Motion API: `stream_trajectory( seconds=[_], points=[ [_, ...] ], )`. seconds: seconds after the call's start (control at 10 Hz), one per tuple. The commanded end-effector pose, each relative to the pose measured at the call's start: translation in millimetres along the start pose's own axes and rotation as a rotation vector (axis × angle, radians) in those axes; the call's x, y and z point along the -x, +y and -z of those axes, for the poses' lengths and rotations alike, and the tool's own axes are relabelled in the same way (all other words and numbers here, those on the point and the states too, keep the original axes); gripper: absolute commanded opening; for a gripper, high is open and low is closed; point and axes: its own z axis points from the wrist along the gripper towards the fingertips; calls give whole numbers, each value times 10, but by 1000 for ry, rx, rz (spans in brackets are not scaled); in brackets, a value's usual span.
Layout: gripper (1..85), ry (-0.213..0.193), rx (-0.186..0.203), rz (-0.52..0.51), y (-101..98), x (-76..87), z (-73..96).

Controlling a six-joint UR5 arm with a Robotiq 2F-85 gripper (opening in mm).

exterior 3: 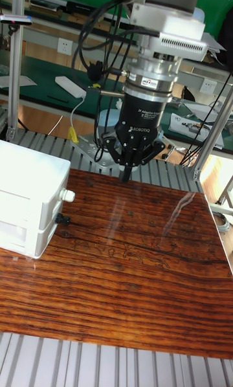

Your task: Grasp the handle and open the drawer

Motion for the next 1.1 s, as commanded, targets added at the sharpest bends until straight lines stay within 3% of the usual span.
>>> stream_trajectory(
  seconds=[0.0,0.2,0.6,0.7,0.8,0.9,1.0],
  points=[
    [20,-5,6,-95,10,57,69],
    [20,-21,-9,-89,-29,97,72],
    [20,-52,4,-100,22,207,85],
    [20,-43,5,-88,49,210,95],
    [20,-46,-25,-87,15,241,108],
    [20,-87,36,-115,220,382,151],
    [20,-98,68,-146,320,412,196]
  ],
)
